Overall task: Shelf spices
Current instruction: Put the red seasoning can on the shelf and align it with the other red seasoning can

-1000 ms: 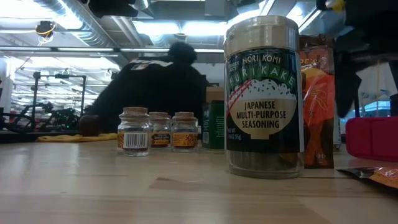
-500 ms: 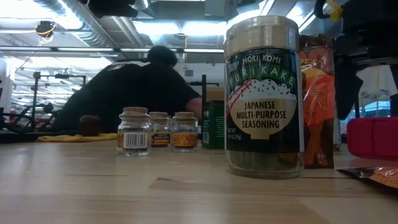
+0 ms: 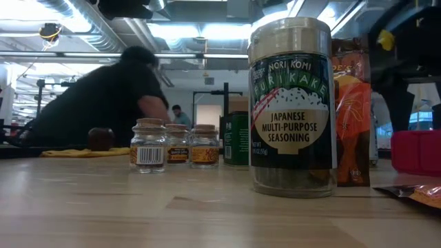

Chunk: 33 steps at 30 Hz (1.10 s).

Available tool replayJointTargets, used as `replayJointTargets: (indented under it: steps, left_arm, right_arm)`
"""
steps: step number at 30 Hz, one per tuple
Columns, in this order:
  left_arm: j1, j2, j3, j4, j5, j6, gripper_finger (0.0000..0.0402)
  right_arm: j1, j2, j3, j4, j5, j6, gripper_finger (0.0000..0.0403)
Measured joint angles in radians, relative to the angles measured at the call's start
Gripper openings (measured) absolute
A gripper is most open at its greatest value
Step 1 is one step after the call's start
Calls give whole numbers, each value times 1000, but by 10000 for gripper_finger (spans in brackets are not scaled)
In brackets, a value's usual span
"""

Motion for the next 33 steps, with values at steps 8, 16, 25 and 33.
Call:
replayJointTargets:
  steps: [8,16,25,33]
  left_arm:
    - [0,0,0,-2,0,0,249]
    - [0,0,0,-1,0,0,249]
    - [0,0,0,-2,0,0,249]
    - [0,0,0,-2,0,-8,249]
  right_arm:
    - [0,34,-46,77,-17,-12,360]
    - [0,86,-42,115,-54,-8,295]
    - [-14,93,11,153,39,287,295]
    - [7,89,121,168,36,377,295]
